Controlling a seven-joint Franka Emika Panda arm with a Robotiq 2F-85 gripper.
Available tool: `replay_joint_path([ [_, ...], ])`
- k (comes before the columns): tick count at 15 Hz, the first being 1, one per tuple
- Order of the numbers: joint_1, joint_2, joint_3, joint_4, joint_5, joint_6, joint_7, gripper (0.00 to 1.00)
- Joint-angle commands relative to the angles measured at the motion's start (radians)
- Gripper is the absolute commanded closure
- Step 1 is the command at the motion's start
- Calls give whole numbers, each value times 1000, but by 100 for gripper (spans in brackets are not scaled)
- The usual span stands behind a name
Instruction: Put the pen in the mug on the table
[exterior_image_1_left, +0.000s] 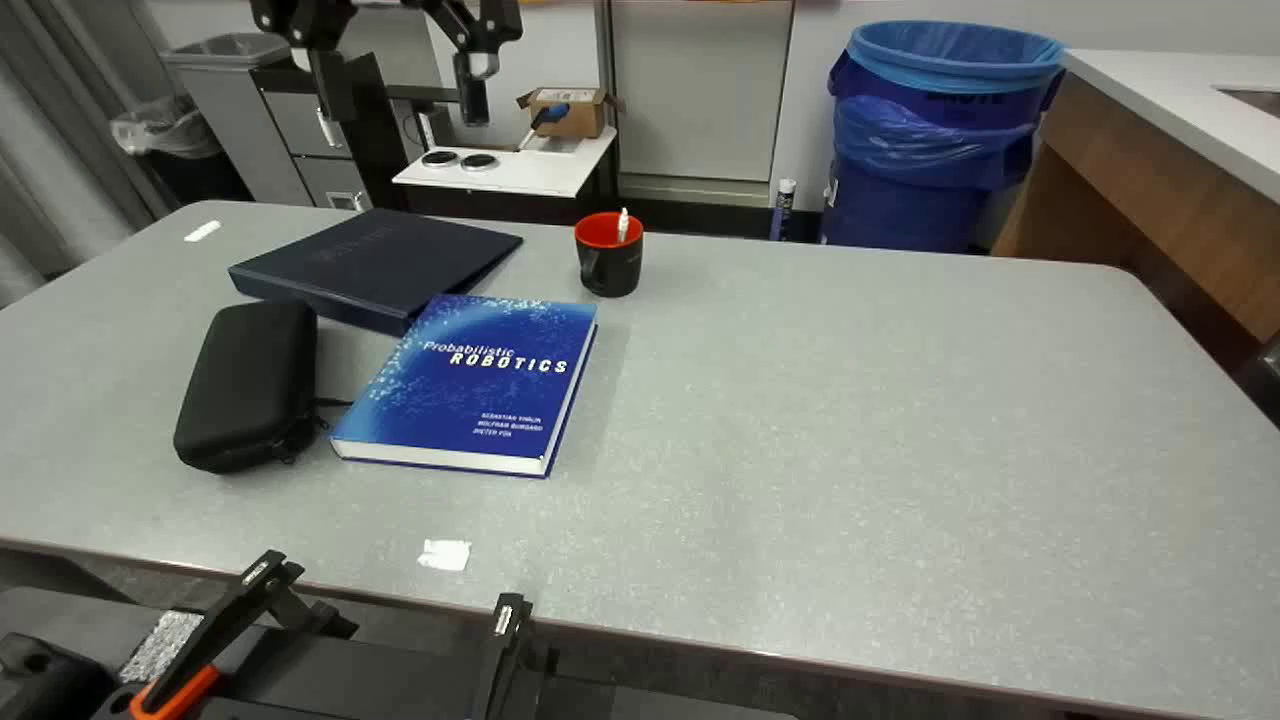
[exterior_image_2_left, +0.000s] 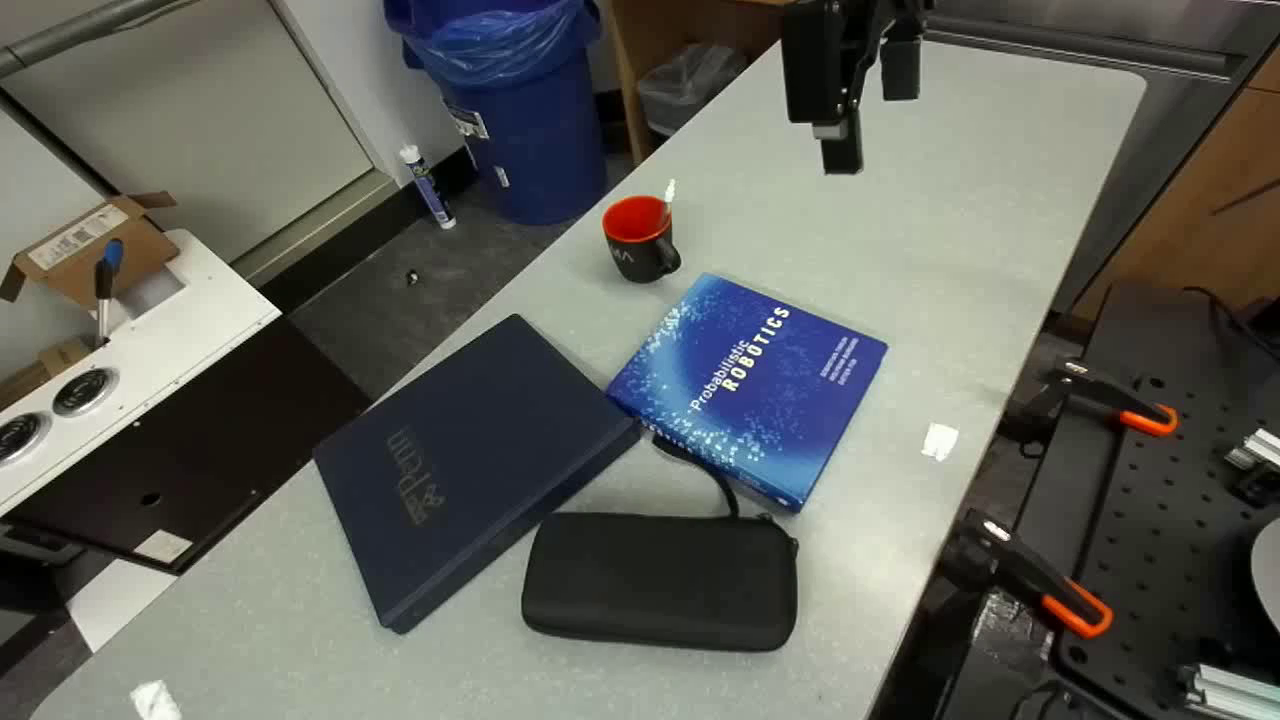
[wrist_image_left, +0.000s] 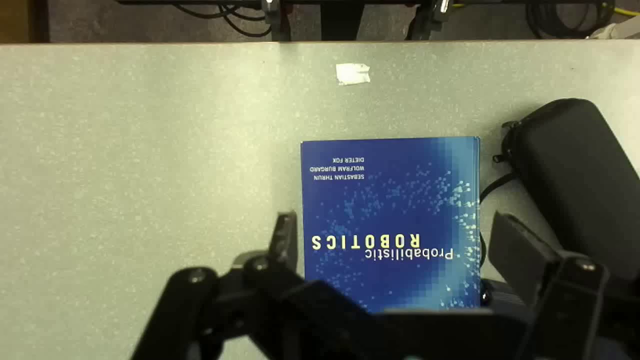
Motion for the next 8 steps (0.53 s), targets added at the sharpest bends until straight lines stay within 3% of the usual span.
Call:
replay_joint_path([
  [1, -2, 0, 3, 1, 1, -2, 0, 0],
  [2, -2, 0, 3, 1, 1, -2, 0, 0],
  [8, -28, 112, -21, -2, -34, 286, -23, 0],
])
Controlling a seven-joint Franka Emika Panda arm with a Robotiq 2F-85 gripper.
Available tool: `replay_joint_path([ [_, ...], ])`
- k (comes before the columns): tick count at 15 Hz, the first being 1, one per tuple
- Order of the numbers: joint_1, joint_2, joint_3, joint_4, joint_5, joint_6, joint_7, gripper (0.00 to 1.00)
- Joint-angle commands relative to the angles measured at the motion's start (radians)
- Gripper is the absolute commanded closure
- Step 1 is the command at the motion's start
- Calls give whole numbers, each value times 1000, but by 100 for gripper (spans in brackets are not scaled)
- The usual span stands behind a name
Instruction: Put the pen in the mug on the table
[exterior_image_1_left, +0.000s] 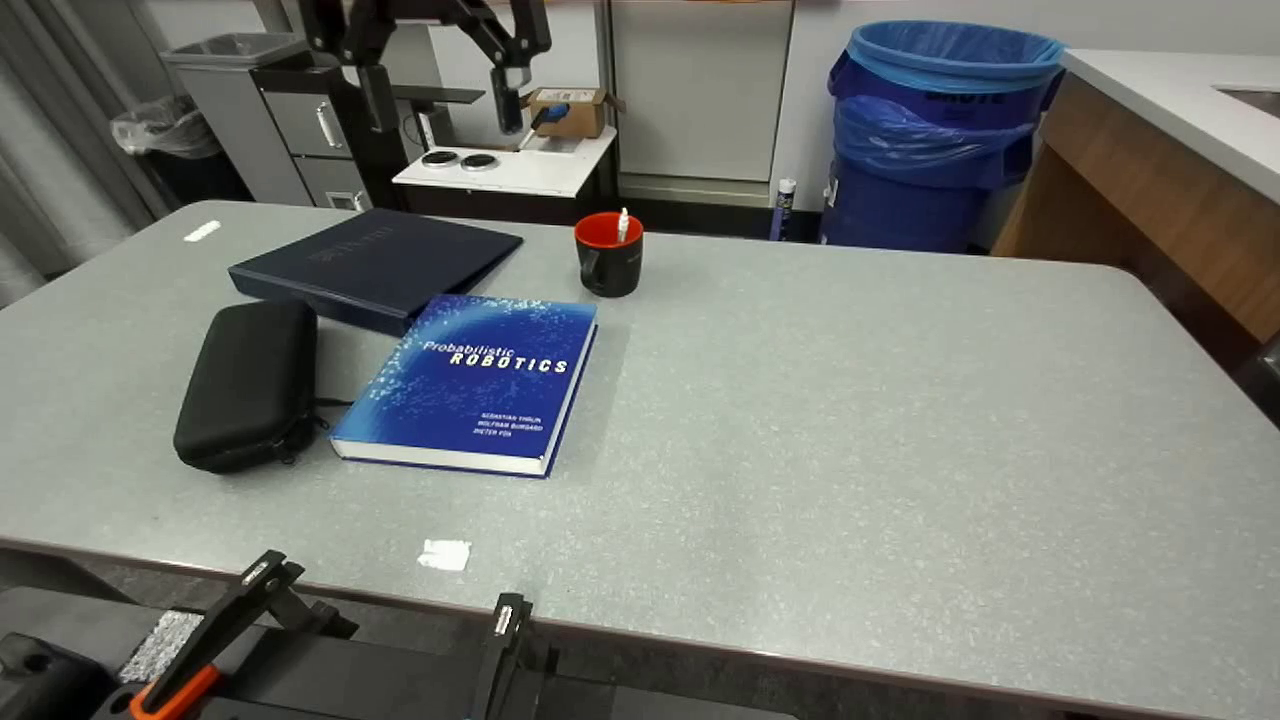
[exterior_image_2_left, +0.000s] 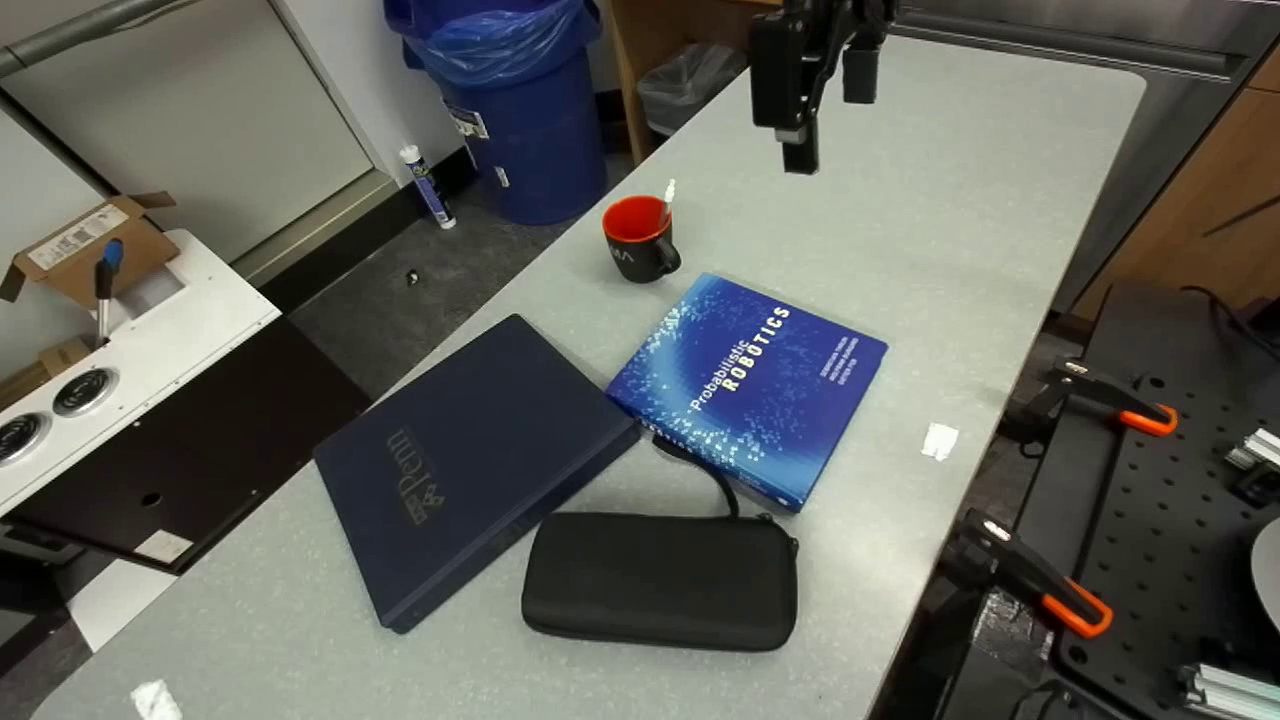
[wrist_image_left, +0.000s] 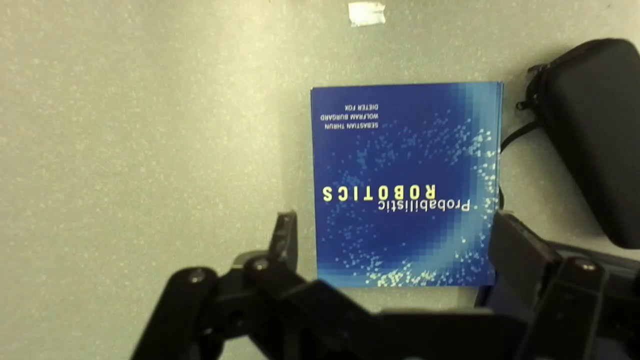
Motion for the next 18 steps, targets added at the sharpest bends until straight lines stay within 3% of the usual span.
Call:
replay_joint_path([
  [1, -25, 107, -22, 21, -24, 191, -19, 0],
  [3, -35, 185, -37, 54, 2, 298, -39, 0],
  [6, -47, 289, -47, 129, 66, 357, -67, 0],
  [10, -69, 365, -48, 224, 89, 316, -53, 0],
  [11, -57, 323, -48, 157, 39, 348, -30, 0],
  [18, -59, 388, -52, 220, 45, 364, 1, 0],
])
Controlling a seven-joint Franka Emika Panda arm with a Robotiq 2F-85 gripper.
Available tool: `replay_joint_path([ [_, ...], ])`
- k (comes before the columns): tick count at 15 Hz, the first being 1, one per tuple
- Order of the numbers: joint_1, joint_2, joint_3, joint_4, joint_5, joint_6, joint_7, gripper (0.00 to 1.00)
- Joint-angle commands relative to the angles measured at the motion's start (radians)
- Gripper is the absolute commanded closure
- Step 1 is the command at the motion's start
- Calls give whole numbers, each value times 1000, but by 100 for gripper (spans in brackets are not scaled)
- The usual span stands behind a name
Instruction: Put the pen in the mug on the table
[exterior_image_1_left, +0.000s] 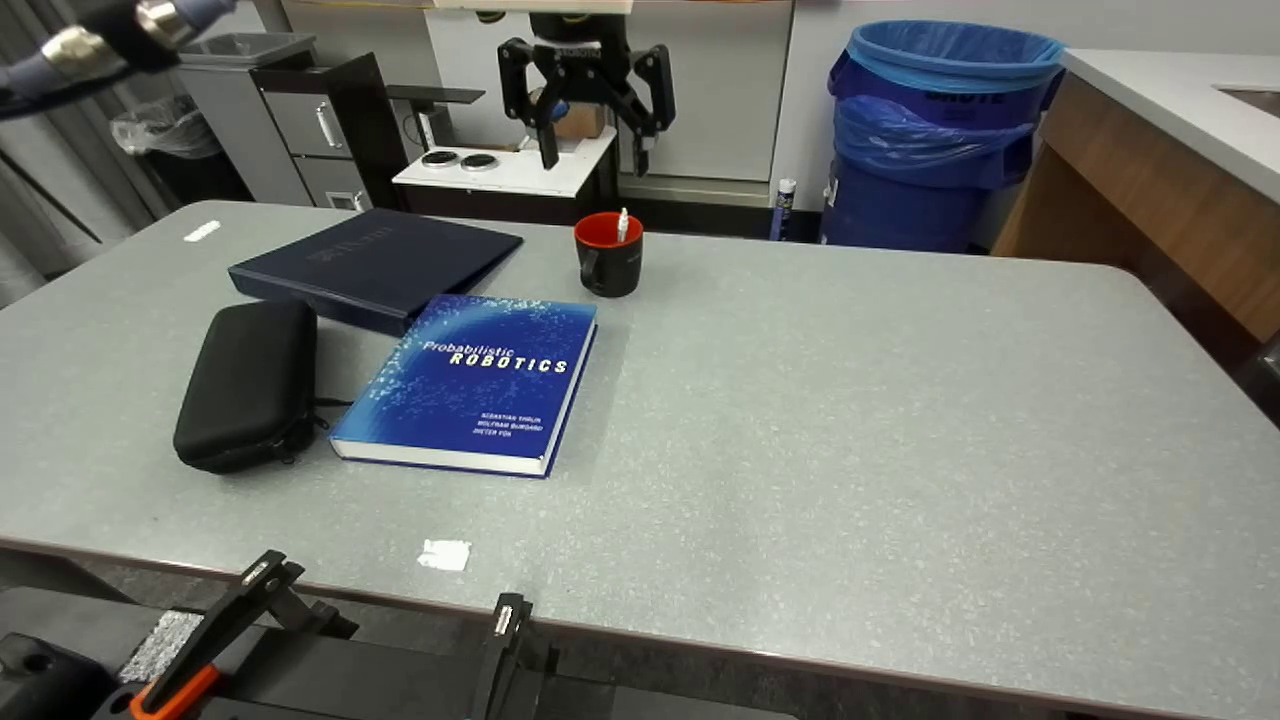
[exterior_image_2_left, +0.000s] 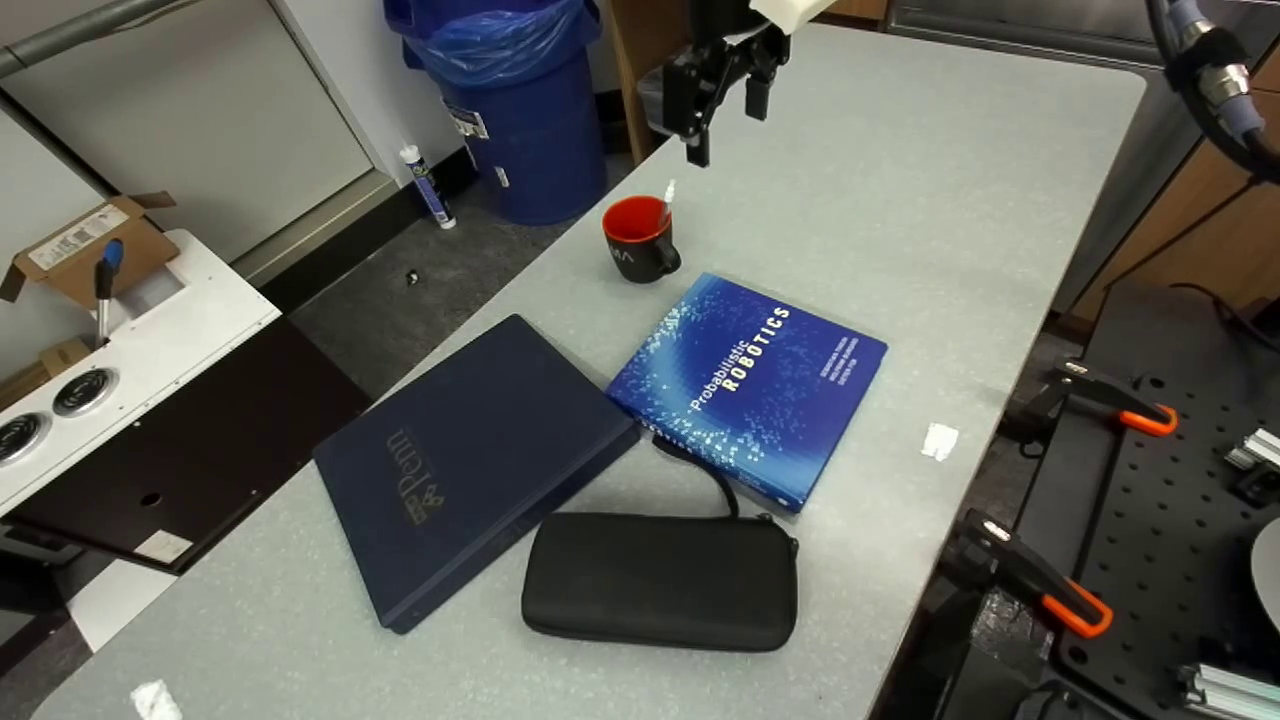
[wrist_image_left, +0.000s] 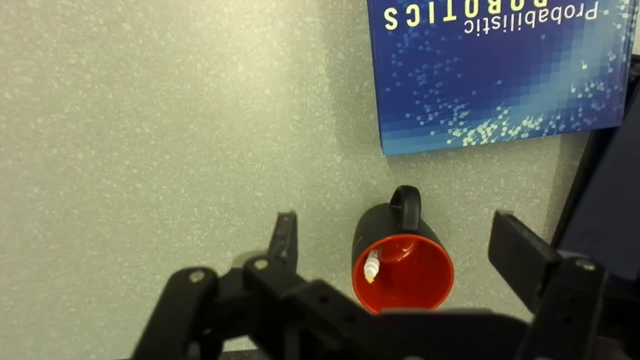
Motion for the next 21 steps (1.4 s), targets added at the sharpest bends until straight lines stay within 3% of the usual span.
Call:
replay_joint_path([
  [1, 3, 57, -4, 41, -10, 23, 39, 0],
  [11, 9, 288, -18, 228, 10, 76, 167, 0],
  [16, 2, 335, -3, 272, 35, 95, 174, 0],
  [17, 0, 341, 1, 279, 38, 100, 171, 5],
  [18, -7, 346, 6, 288, 46, 91, 163, 26],
  [21, -8, 356, 10, 303, 59, 85, 163, 37],
])
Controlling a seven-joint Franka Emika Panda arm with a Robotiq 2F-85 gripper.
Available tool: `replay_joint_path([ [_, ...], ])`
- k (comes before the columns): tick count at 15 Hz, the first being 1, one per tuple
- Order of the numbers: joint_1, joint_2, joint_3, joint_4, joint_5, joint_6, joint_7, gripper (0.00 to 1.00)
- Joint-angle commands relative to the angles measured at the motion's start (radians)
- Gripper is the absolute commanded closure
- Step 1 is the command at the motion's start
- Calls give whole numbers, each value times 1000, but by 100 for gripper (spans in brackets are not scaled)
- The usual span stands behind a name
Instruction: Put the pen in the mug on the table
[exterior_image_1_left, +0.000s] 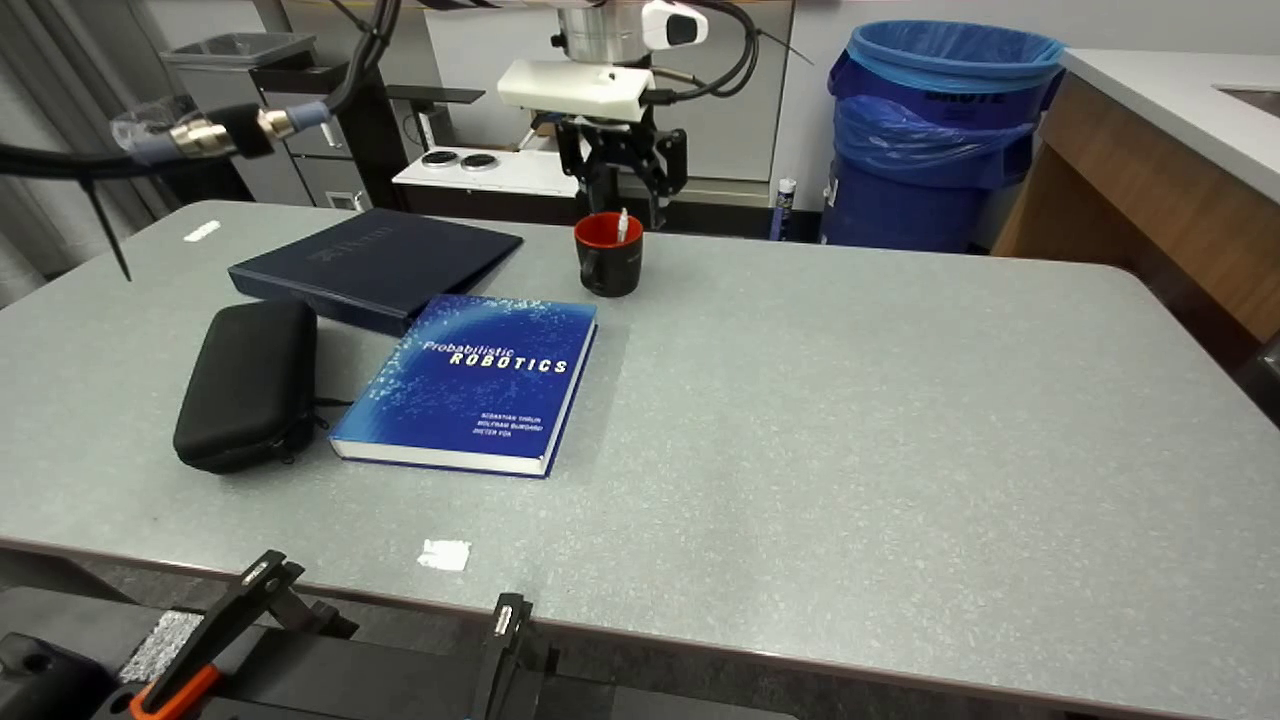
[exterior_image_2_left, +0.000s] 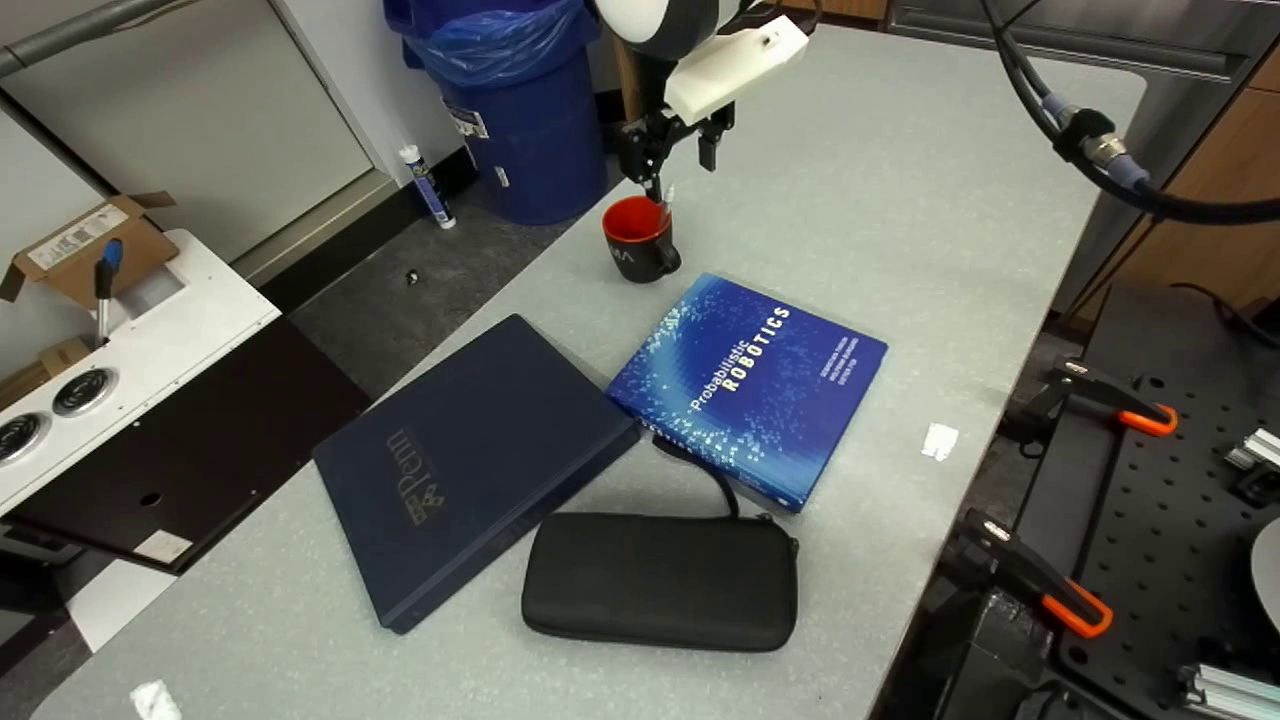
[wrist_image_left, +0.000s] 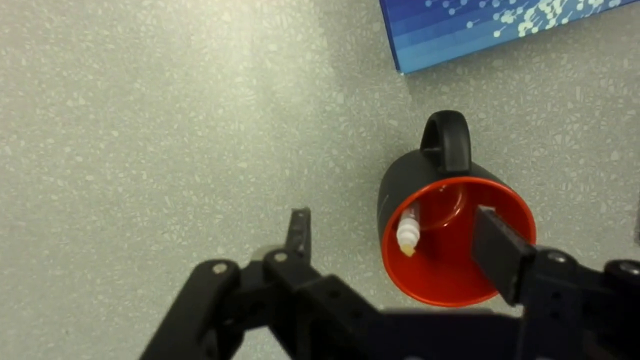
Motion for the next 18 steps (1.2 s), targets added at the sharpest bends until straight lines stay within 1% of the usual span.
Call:
replay_joint_path([
  [1, -11, 33, 14, 49, 46, 4, -3, 47],
  [5, -14, 42, 17, 64, 60, 1, -5, 78],
  [8, -15, 49, 20, 75, 64, -10, -7, 99],
  [10, -15, 43, 25, 79, 69, -16, -11, 100],
  [11, -15, 27, 29, 71, 72, -13, -12, 97],
  [12, -15, 9, 34, 59, 75, -15, -19, 97],
  [14, -12, -61, 36, 3, 69, 1, -31, 97],
  [17, -16, -210, 33, -122, 52, 49, -73, 97],
  [18, -21, -251, 32, -154, 51, 48, -95, 97],
])
